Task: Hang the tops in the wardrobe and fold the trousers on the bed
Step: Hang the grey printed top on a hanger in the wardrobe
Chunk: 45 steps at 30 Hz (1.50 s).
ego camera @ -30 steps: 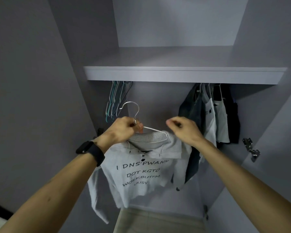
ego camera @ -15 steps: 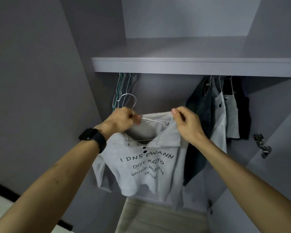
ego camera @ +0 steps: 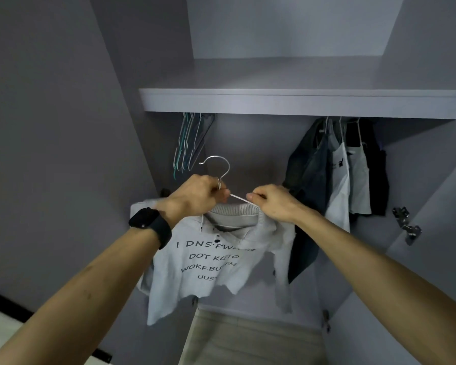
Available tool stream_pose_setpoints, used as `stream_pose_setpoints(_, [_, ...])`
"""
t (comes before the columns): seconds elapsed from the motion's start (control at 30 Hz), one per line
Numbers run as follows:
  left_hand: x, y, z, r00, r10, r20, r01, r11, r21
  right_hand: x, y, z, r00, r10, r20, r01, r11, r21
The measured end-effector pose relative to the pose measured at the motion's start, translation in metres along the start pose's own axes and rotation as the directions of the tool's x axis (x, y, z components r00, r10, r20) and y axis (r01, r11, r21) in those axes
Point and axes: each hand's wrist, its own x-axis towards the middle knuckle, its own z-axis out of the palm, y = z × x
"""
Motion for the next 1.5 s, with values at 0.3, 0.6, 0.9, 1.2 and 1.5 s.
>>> stream_pose_setpoints(0.3, [-0.011, -0.029, -0.009, 0.992, -0.118, 0.038, 0.122, 0.983, -0.136, -0.010, 0.004, -0.001, 0.909, -0.247, -0.336, 0.253, 0.967, -0.024])
stream_pose_setpoints(0.6, [-0.007, -0.032, -0.030, 0.995, -0.088, -0.042, 0.079, 0.982, -0.173, -0.023, 0.057, 0.004, 0.979, 0.112, -0.172, -0.084, 0.983, 0.162])
stream_pose_setpoints(0.9, [-0.002, -0.035, -0.033, 0.996, -0.090, 0.007, 0.090, 0.989, -0.120, -0.027, 0.088, -0.001, 0.929, 0.224, -0.293, -0.196, 0.973, 0.123])
stream_pose_setpoints(1.2, [0.013, -0.009, -0.013, 0.995, -0.073, 0.065, 0.080, 0.991, -0.109, -0.017, 0.037, 0.002, 0.979, -0.065, -0.193, 0.036, 0.988, -0.148])
stream_pose_setpoints(1.5, [0.025, 0.008, 0.016, 0.998, -0.057, -0.032, 0.054, 0.994, -0.090, -0.037, 0.056, -0.005, 0.986, -0.161, -0.041, 0.147, 0.961, -0.232])
